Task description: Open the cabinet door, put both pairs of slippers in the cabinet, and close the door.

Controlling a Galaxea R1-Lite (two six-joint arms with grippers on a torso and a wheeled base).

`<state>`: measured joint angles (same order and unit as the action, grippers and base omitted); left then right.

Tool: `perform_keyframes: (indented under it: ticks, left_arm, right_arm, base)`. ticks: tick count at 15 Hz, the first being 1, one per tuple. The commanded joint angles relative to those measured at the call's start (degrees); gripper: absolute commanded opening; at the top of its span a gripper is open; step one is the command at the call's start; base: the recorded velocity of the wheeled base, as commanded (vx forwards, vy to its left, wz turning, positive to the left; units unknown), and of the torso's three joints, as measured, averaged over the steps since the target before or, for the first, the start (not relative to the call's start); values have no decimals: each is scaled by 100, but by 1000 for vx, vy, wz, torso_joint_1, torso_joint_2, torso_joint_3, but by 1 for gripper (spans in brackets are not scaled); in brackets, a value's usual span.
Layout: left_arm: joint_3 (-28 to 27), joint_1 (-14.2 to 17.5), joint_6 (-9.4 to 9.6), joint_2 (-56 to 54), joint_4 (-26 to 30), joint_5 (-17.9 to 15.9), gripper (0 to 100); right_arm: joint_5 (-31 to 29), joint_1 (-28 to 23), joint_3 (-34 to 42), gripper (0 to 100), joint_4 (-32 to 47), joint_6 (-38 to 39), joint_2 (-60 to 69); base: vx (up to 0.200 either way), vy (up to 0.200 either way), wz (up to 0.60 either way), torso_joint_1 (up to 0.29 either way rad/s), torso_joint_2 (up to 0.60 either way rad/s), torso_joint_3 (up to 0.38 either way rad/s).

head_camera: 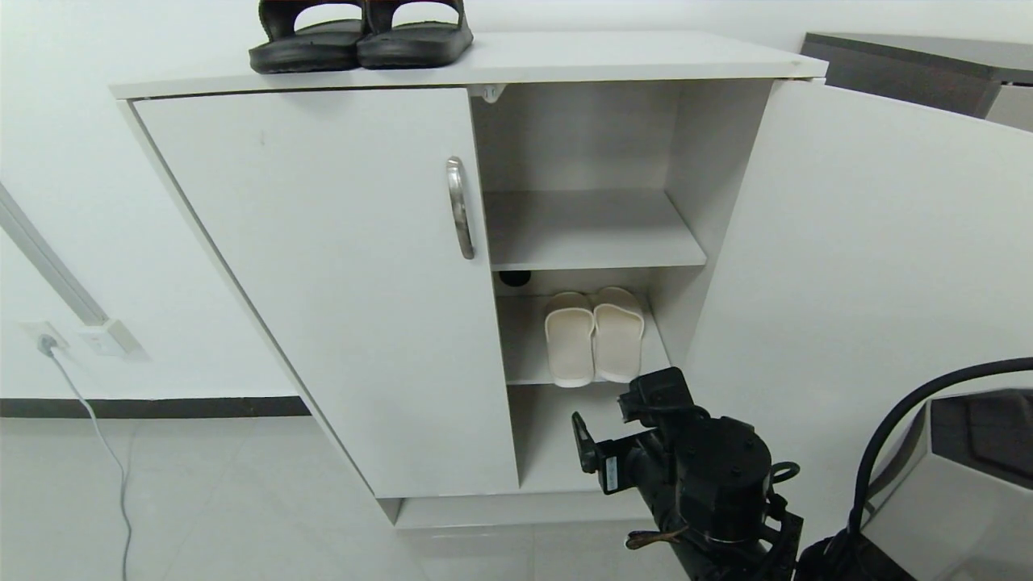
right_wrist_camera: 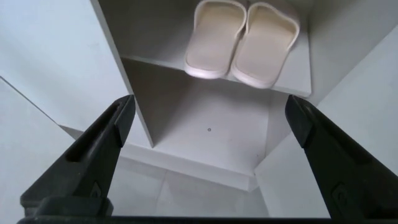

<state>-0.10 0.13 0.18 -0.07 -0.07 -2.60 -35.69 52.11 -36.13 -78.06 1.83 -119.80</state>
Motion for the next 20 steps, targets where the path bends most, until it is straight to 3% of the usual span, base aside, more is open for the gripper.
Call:
perform_keyframes:
  ticks: [1,10,20]
  left_arm:
    - [1,4,-1,7,-1,-13,0]
    - [1,4,17,7,-1,-13,0]
    - [1,4,-9,7,-1,31,0]
  right_arm:
    - [1,0,1,100,1,2,-17]
    - [10,-87,1,100,10,11,-26]
    - [10,-70,-17,100,-8,11,-105]
  base:
    - [0,0,0,-2,2,159]
    - [0,0,0,2,3,184]
    - [0,20,0,1,1,7]
